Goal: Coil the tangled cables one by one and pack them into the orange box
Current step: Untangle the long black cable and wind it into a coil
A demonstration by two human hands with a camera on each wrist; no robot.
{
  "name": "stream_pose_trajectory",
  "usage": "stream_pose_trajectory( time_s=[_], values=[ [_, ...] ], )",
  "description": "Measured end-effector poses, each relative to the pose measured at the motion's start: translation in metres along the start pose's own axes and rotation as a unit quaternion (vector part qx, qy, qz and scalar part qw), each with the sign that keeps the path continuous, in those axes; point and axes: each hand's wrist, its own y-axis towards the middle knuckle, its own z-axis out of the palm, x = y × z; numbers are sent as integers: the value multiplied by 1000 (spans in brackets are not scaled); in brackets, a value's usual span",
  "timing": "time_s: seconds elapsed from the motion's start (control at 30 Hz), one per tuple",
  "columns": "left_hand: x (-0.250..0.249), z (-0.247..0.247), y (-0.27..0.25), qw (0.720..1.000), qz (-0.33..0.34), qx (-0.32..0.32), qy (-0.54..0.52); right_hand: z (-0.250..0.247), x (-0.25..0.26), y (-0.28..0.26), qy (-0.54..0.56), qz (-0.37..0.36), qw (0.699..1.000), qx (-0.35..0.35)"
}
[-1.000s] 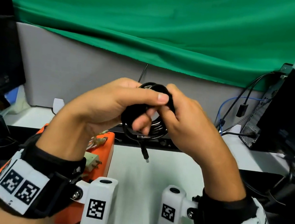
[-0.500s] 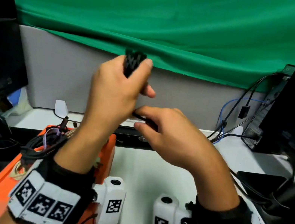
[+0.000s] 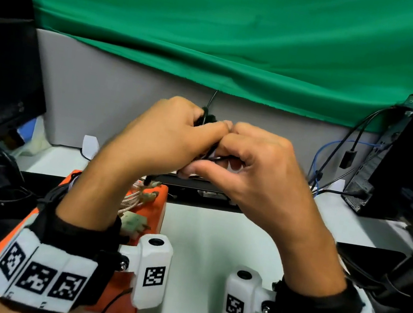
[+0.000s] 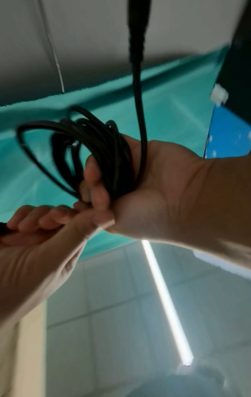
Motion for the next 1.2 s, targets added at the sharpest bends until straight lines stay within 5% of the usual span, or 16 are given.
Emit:
stream_pose_trajectory(
  time_s=[0.17,0.3,0.4,0.7,0.87,1.0,1.1,1.2],
  values=[
    [-2,-7,-8,973,-13,151,-175,12,-1,1,-5,-59,991,-119],
    [-4,-10,-8,923,-46,210,-320,16,4,-1,177,49,980,-74],
    [-5,-12,-9,899,-59,231,-367,21,11,-1,209,98,969,-82],
    [-13,20,7,866,-74,107,-483,11,-6,0,126,167,954,-215],
    [-16,37,6,918,55,-25,-393,6,-21,4,232,212,901,-299],
    [-15,36,7,934,126,-67,-328,-4,-22,4,314,233,895,-216],
    [-9,23,5,927,141,-37,-346,-21,-24,1,380,231,888,-115],
    [-5,12,3,936,160,-14,-314,-33,-32,-5,343,221,912,-42]
  ],
)
